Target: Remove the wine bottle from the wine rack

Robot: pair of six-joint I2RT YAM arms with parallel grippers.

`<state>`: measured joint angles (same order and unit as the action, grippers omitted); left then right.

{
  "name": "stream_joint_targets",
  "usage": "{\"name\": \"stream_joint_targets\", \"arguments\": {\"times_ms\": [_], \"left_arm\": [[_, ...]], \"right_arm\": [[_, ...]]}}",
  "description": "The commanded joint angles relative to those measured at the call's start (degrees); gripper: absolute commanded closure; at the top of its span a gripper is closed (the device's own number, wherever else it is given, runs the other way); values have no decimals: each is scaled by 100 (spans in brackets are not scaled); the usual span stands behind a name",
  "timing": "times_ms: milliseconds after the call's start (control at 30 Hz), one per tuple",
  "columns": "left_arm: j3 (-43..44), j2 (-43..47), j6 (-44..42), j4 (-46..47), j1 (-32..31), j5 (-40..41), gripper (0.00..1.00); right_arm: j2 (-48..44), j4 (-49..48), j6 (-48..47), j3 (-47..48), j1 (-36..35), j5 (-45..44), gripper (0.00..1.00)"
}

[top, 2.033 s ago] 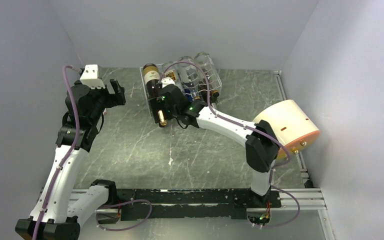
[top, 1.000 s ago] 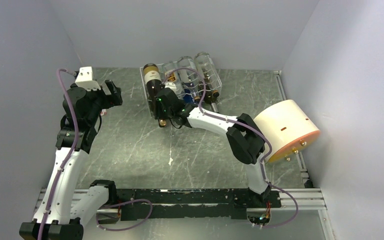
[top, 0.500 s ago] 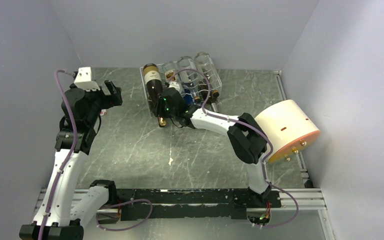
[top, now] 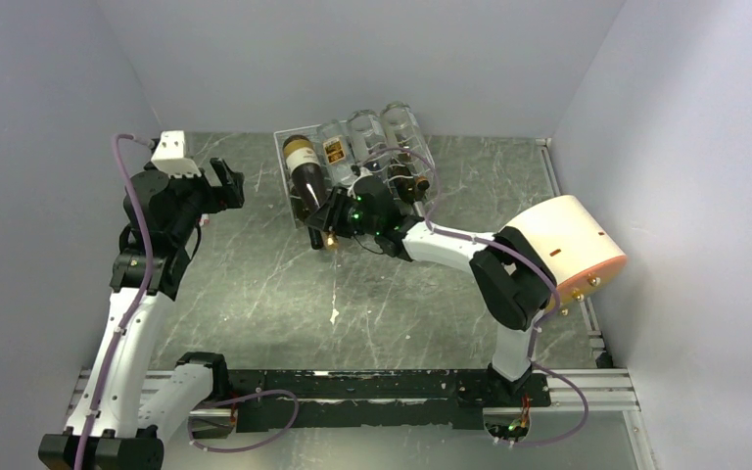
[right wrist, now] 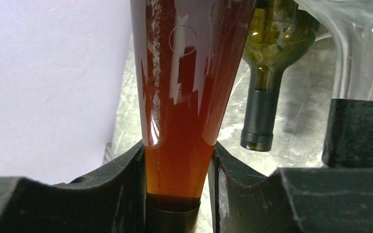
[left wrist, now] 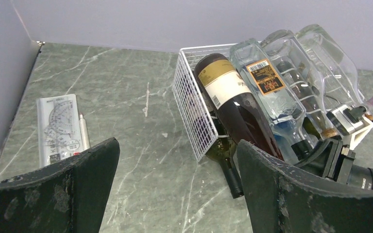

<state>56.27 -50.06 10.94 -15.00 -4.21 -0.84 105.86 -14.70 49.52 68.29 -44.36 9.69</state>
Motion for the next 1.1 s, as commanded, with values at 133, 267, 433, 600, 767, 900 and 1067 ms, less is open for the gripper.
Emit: {"name": "stream_joint_targets", "arguments": {"times_ms": [133,267,433,600,767,900,1067], "left_arm": [[-125,-42,-97,364,60,-757,6],[-151,-90,-134,431,61,-1032,6],[-185,-153,-218,538,60,-1487,6],[-261,-207,-224,643,61,-1617,6],[-302,-301,-258,706,60,-1784,6],[-394,-288,-276,819,60,-1845,6],[-455,-188,-325,864,60,-1873,6]], "right_arm": [[-671,-2175,665,-186,342,897,100],[-717,-2443,884,-245,513,1361,100],[-890,-2495,885,-282,615,1559,100],[-875,-2484,1025,-91,735,1929,100],[-951,-2375,937,57,787,2077,100],[-982,-2288,986,196,851,2341,100],[-1133,-2279,1040,215,954,2457,100]]}}
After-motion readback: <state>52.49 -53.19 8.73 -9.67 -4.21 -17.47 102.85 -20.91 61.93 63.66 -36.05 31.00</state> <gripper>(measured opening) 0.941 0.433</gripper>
